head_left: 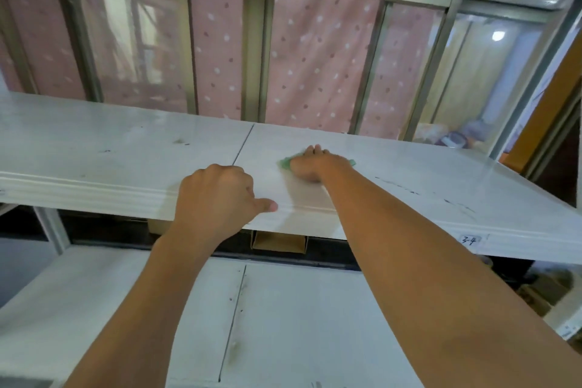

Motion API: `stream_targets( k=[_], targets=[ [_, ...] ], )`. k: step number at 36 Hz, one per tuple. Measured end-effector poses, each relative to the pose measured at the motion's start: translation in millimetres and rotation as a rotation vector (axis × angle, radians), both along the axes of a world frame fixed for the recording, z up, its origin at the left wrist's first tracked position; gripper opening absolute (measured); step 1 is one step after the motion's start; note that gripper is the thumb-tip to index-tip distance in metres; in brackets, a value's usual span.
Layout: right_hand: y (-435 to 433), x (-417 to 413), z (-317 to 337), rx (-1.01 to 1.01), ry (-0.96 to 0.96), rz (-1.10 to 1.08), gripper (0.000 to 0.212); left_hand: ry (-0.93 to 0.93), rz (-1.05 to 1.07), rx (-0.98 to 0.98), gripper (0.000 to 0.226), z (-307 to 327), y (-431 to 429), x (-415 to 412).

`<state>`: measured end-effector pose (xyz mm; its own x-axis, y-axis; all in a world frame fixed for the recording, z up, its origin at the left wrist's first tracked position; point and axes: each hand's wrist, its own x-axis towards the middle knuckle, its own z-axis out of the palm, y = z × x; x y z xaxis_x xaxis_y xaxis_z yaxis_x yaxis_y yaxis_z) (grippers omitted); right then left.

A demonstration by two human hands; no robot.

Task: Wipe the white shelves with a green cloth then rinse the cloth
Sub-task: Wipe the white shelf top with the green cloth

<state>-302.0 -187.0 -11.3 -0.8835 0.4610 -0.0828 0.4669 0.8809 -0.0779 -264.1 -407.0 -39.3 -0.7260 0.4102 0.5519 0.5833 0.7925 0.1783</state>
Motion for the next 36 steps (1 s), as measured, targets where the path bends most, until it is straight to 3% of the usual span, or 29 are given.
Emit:
stream_targets(
  k=[3, 6, 8, 10, 12, 15, 22, 28, 36],
  targets=[
    [-14.6, -33.1, 5.6, 0.023, -0.046, 0.076, 0.089, -0.030, -0.005, -0.086, 0.058, 6.8, 1.7, -4.5],
    [-32.1, -72.0, 6.8, 0.048, -0.050, 0.276, 0.080, -0.059, -0.077, -0.168, 0.053, 17.1, 4.8, -10.4],
    [-37.3, -97.1, 8.8, 0.048, -0.062, 0.377, 0.079, -0.102, -0.190, -0.147, 0.045, 18.4, 6.0, -14.5],
    [-29.8, -125.6, 12.3, 0.003, -0.108, 0.397, 0.074, -0.115, -0.378, -0.003, 0.043, 13.7, 9.1, -18.6],
    [-10.7, -155.2, 12.9, -0.044, -0.146, 0.381, 0.070, -0.167, -0.533, 0.183, 0.040, 7.2, 15.7, -22.5],
    [14.3, -179.2, 12.8, -0.030, -0.151, 0.341, 0.080, -0.142, -0.591, 0.279, 0.032, 2.7, 36.6, -23.5],
    [49.7, -161.6, 18.3, -0.012, -0.074, 0.146, 0.080, 0.029, -0.606, 0.195, 0.032, -1.6, 77.3, -28.9],
    [60.6, -130.4, 2.3, -0.056, 0.009, 0.033, 0.096, 0.036, -0.555, 0.202, 0.037, -11.7, 81.3, -29.6],
    [50.2, -57.6, -15.7, -0.016, 0.043, -0.094, 0.090, 0.001, -0.561, 0.232, 0.038, -15.4, 80.8, -32.9]
  ],
)
